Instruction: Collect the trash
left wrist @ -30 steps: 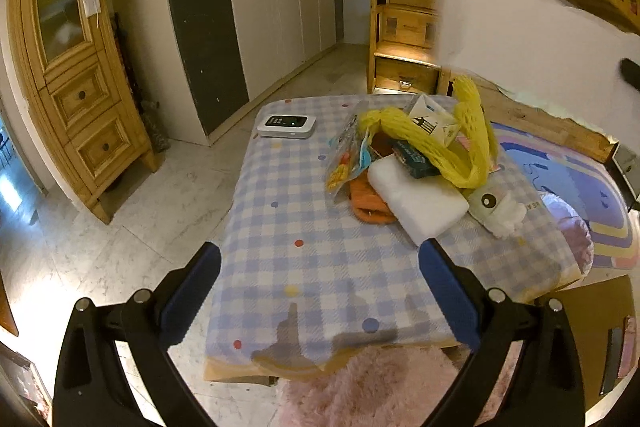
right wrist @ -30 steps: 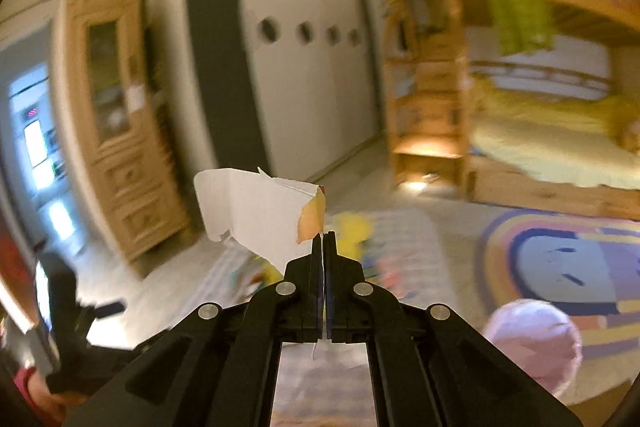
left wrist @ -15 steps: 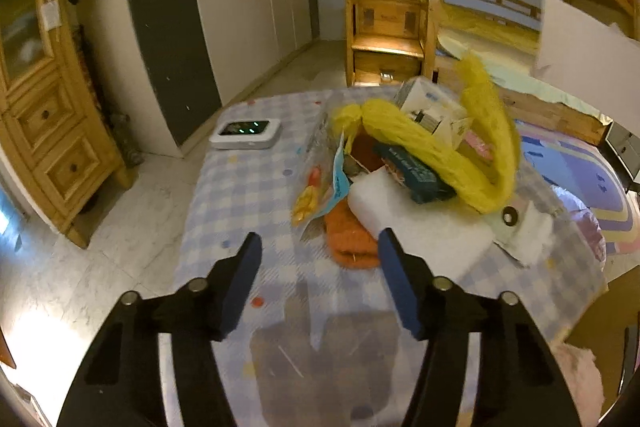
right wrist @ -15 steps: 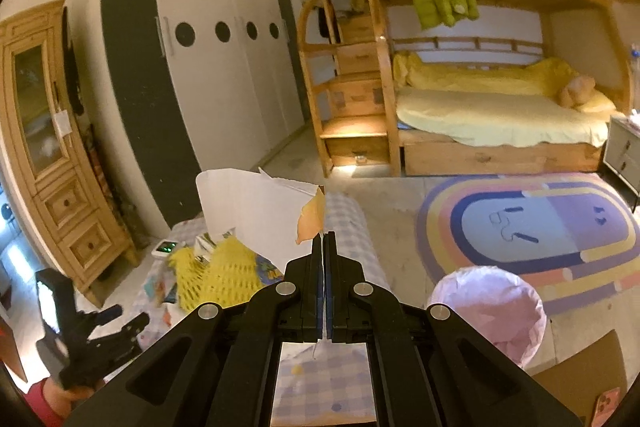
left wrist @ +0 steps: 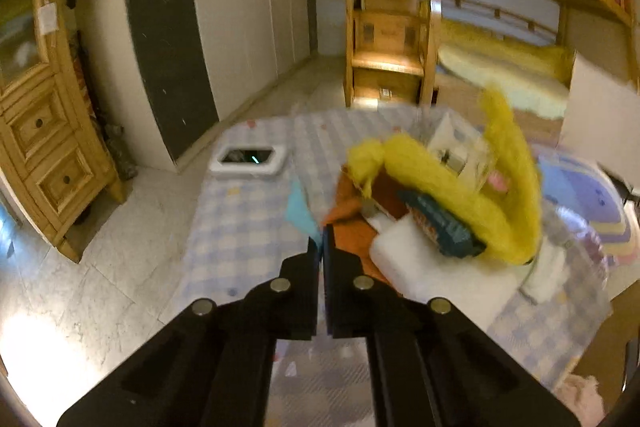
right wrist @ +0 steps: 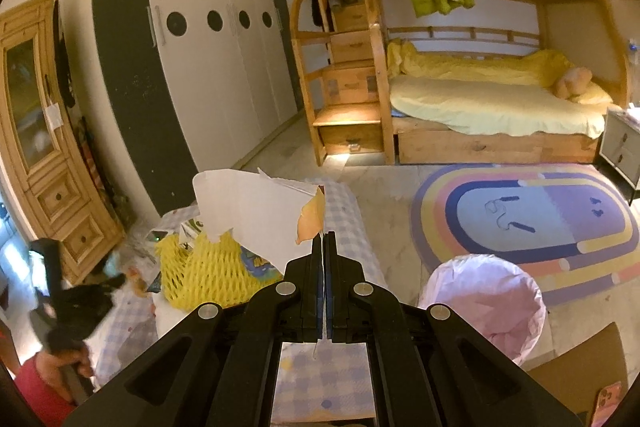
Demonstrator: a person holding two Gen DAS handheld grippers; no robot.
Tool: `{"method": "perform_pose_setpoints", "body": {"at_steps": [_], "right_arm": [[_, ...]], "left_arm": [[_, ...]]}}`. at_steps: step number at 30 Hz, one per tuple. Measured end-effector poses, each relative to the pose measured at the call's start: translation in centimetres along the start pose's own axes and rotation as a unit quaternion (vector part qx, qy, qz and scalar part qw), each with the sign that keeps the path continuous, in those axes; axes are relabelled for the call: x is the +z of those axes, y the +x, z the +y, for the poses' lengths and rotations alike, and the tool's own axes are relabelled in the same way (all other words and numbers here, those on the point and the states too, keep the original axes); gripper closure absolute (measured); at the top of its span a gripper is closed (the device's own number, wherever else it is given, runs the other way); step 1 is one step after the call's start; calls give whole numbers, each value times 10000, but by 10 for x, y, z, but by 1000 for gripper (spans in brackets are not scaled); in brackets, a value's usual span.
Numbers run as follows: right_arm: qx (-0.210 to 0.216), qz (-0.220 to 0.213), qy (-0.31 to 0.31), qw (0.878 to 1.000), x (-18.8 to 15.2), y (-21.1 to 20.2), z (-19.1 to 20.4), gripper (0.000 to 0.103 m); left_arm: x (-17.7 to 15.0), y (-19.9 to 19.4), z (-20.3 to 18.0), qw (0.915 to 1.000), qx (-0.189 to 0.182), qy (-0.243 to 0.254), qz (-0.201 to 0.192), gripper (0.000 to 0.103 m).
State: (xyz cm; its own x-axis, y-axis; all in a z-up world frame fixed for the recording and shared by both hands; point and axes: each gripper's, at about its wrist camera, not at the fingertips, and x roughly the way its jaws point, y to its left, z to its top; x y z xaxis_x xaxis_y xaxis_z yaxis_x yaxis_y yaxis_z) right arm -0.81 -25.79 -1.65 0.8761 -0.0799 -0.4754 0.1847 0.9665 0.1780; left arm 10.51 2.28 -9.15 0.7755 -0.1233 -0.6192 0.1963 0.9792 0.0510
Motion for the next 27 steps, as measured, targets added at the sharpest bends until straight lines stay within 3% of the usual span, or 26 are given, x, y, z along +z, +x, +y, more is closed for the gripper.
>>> {"method": "perform_pose_setpoints", "body": {"at_steps": [6, 12, 18, 27], "right_arm": [[-139, -163, 116, 9997, 0, -15, -12, 103], [-493, -142, 233, 9984, -9, -27, -33, 103], [-1354, -111, 297, 9903, -25, -44, -78, 103], [-2614, 88, 425, 9643, -52, -46, -150, 103]], "left_arm": [[8, -68, 3, 9981, -325, -55, -530, 103], [5, -103, -62, 9927, -876, 417, -712, 103], [2, -103, -156, 9776, -1613, 1140, -731, 103], [-1, -54, -279, 9513, -2505, 1767, -318, 103]]}}
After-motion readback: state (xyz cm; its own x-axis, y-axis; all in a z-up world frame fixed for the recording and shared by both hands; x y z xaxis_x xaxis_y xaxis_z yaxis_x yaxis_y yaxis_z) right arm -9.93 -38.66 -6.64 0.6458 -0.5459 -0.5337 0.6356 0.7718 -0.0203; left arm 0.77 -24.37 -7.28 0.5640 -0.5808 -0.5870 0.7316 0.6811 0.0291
